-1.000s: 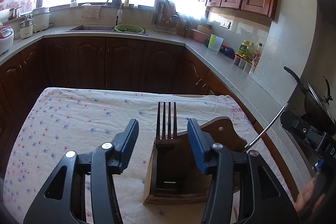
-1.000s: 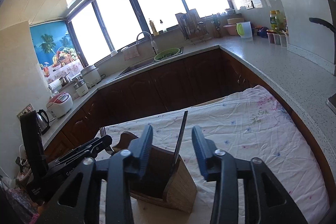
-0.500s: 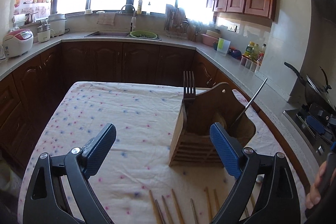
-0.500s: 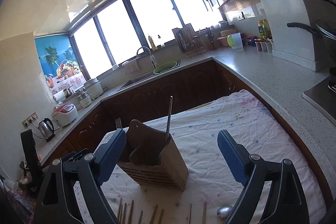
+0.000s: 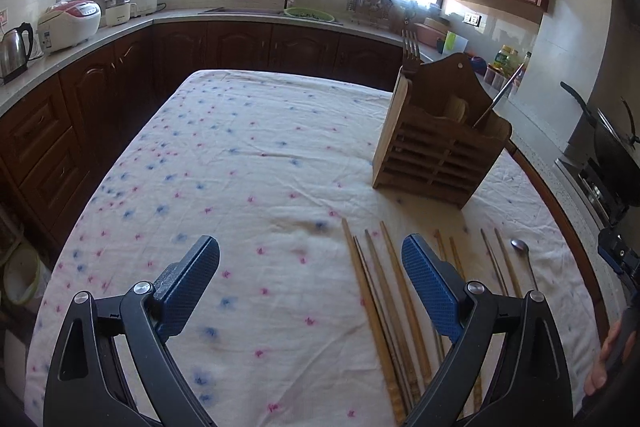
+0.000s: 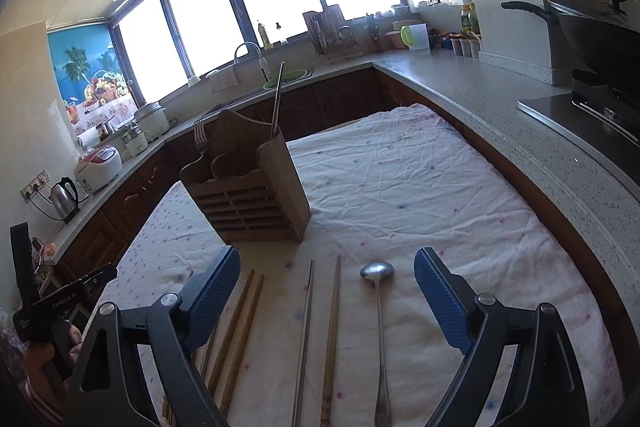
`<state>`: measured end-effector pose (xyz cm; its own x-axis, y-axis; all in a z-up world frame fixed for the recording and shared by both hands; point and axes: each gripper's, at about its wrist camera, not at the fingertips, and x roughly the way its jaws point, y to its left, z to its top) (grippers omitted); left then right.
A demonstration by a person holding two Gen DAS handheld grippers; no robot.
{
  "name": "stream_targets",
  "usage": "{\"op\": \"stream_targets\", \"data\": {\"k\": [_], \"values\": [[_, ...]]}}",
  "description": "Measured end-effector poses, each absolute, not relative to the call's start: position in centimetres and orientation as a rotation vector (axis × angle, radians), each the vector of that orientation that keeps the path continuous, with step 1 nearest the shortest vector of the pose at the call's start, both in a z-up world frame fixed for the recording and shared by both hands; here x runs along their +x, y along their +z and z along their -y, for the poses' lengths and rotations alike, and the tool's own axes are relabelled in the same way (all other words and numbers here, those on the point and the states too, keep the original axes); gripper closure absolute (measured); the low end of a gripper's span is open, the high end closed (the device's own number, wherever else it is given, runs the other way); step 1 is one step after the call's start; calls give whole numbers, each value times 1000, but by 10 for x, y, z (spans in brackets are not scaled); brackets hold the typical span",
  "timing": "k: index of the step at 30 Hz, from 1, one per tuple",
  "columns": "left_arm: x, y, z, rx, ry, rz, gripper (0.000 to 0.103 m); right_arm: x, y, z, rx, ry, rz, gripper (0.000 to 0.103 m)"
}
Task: Organize utensils
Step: 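Grasp a wooden chopstick with the left tool while the right tool grasps the ladle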
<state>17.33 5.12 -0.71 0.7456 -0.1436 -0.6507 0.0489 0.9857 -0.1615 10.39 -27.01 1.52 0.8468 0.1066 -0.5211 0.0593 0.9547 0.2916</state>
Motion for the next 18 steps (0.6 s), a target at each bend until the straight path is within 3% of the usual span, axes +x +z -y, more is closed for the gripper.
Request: {"op": "stream_targets", "data": {"k": [12, 16, 18], "values": [[178, -26, -31, -109, -164, -831, 9, 101, -7, 271, 287, 5, -646, 13], [188, -26, -20, -91, -190, -859, 19, 108, -11, 274, 275, -5, -674, 14], [193, -26, -13, -89, -216, -874, 24, 112, -13, 276, 269, -14, -688, 22]]}}
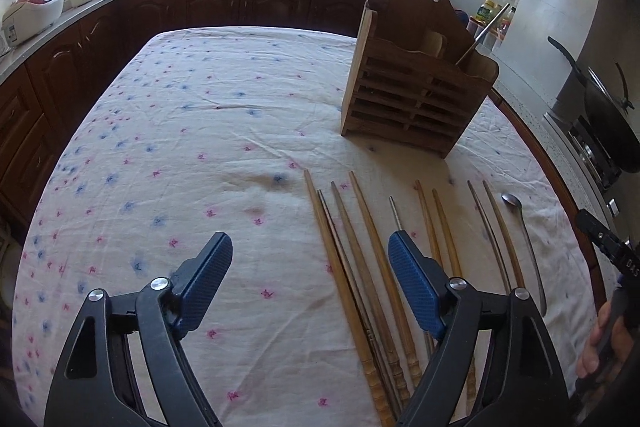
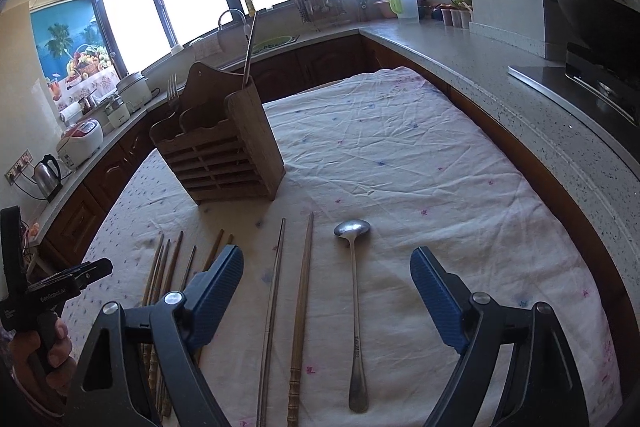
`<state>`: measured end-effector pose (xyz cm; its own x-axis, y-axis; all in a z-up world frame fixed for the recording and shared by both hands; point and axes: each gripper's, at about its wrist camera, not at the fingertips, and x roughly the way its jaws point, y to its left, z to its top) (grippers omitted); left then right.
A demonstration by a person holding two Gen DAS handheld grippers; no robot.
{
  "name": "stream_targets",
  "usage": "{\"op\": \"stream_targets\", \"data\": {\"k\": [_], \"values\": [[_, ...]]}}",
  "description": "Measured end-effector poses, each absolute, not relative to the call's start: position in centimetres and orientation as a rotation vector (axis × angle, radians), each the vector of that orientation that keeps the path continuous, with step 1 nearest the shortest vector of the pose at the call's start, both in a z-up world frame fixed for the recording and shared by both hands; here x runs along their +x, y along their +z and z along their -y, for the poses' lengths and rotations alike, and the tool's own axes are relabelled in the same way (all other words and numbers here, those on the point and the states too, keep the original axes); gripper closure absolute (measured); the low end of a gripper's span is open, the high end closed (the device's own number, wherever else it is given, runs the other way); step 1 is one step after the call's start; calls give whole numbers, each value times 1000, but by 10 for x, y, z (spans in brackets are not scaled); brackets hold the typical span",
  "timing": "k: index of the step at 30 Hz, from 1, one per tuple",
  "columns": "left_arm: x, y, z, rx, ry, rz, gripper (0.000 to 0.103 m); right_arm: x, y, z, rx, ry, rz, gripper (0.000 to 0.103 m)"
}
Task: Organize utensils
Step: 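Grasp a wooden chopstick with the left tool while the right tool grasps the ladle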
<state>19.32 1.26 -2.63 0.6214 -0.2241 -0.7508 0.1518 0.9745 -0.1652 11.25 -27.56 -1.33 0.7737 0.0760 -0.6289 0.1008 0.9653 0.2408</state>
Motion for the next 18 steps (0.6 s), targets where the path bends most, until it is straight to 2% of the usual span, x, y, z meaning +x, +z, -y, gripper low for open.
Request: {"op": "stream_targets", "data": {"k": [1, 3, 7, 9, 18], "values": [[196, -26, -7, -86, -232, -881, 28, 116, -15, 277, 265, -20, -702, 25], [202, -27, 6, -80, -271, -896, 35, 123, -21, 279, 263, -25, -733, 40], [216, -32, 37, -68, -345, -943, 53, 138, -34, 281, 256, -28, -792, 54], [224, -37, 54, -44, -372, -967, 57, 146, -40, 280, 244, -29, -819, 61], [255, -69, 107, 62, -422, -1088, 75, 181, -67, 283, 200, -33, -923, 72]]}}
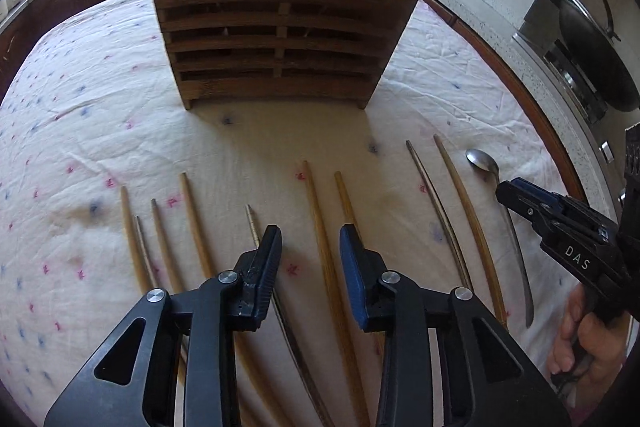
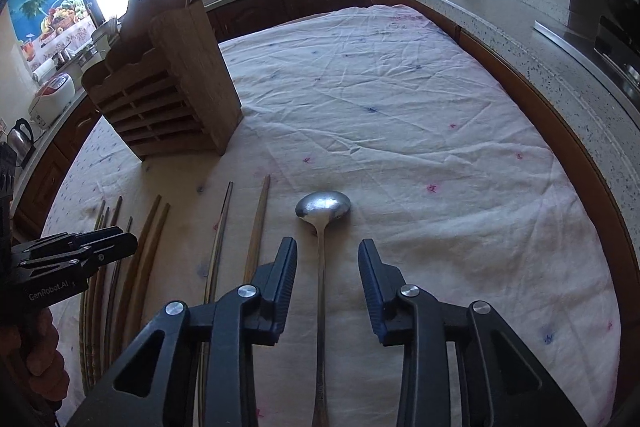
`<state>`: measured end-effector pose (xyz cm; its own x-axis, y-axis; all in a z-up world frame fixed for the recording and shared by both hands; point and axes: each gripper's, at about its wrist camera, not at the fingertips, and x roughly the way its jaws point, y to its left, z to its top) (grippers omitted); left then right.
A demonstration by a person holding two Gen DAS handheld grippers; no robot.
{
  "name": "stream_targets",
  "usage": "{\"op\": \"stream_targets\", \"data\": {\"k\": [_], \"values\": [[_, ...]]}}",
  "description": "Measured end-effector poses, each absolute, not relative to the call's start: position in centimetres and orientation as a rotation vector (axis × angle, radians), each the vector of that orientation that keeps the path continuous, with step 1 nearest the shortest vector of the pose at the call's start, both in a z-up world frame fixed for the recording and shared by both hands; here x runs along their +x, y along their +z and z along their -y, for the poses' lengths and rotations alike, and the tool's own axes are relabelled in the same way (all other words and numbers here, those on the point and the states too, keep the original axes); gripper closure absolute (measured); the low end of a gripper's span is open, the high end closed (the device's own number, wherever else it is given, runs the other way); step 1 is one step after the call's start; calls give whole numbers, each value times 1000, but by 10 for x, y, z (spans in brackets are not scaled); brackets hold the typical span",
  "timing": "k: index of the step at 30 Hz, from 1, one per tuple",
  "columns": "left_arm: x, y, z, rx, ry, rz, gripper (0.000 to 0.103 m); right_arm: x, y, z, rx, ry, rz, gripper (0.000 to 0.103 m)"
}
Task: Organize utensils
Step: 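Grasp a wooden chopstick with the left tool while the right tool grasps the ladle, then lower the chopstick and ladle into the wooden holder and open both tools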
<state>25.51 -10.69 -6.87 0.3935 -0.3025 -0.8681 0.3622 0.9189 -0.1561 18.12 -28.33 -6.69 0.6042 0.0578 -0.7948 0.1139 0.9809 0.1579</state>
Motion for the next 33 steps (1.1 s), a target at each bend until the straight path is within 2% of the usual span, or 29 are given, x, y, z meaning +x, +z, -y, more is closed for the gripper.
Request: {"op": "stream_targets", "data": {"k": [4, 6, 7, 8, 9, 14, 20, 33], "values": [[258, -69, 118, 124, -398, -1068, 76, 196, -76, 278, 136, -44, -950, 78], [258, -70, 123, 152, -382, -1058, 82, 200, -77, 273, 99, -51, -953, 80], [257, -70, 124, 163, -377, -1053, 89, 201, -77, 271, 83, -52, -952, 83], [257, -70, 124, 163, -383, -1052, 95, 202, -78, 268, 65, -53, -950, 89], [257, -70, 123, 153, -393, -1055, 95, 202, -77, 266, 62, -44, -950, 98], [257, -58, 109, 53, -447, -1040, 96, 196, -71, 272, 161, 10, -936, 99], [242, -19, 88, -20, -483, -954, 97, 174, -42, 271, 207, 23, -853, 99], [184, 71, 44, -99, -541, -739, 98, 125, 48, 267, 212, 36, -635, 99]]}}
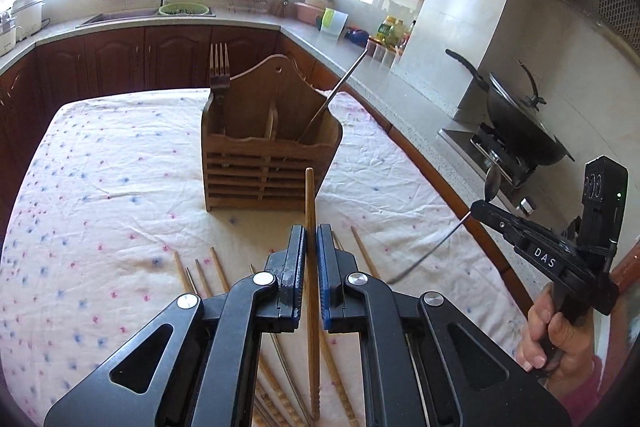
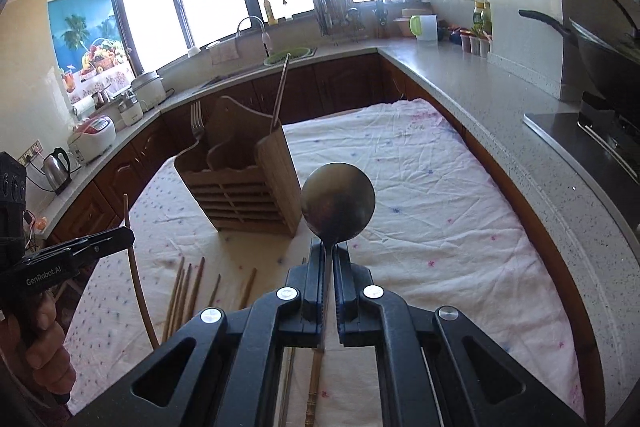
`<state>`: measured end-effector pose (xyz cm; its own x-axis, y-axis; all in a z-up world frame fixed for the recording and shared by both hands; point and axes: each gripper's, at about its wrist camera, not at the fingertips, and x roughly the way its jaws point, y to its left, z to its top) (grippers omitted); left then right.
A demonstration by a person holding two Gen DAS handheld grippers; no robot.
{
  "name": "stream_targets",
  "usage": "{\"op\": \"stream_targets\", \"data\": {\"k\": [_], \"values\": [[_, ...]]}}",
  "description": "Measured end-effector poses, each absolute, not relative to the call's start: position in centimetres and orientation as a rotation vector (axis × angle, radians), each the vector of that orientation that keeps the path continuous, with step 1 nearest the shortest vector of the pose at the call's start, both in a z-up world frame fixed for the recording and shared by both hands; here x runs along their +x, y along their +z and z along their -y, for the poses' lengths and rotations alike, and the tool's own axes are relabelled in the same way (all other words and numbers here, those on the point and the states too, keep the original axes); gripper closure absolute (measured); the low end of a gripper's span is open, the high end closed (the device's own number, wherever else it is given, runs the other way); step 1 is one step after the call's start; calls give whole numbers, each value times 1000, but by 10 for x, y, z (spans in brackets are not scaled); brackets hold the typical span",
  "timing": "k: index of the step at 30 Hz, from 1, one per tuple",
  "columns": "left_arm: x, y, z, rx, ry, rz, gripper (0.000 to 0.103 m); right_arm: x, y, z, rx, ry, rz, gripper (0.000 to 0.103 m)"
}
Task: Organize utensils
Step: 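Lower the chopstick and ladle into the wooden holder and open both tools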
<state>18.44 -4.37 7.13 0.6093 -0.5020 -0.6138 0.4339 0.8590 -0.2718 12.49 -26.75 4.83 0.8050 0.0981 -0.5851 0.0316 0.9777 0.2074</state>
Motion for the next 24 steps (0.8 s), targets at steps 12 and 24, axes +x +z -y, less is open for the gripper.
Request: {"op": "stream_targets", "data": {"k": [12, 24], "values": [[177, 118, 20, -138, -534, -602, 98, 124, 105, 249, 201, 98, -509, 99], [206, 189, 9, -127, -499, -423, 98, 164, 148, 239, 235, 158, -418, 99]]}}
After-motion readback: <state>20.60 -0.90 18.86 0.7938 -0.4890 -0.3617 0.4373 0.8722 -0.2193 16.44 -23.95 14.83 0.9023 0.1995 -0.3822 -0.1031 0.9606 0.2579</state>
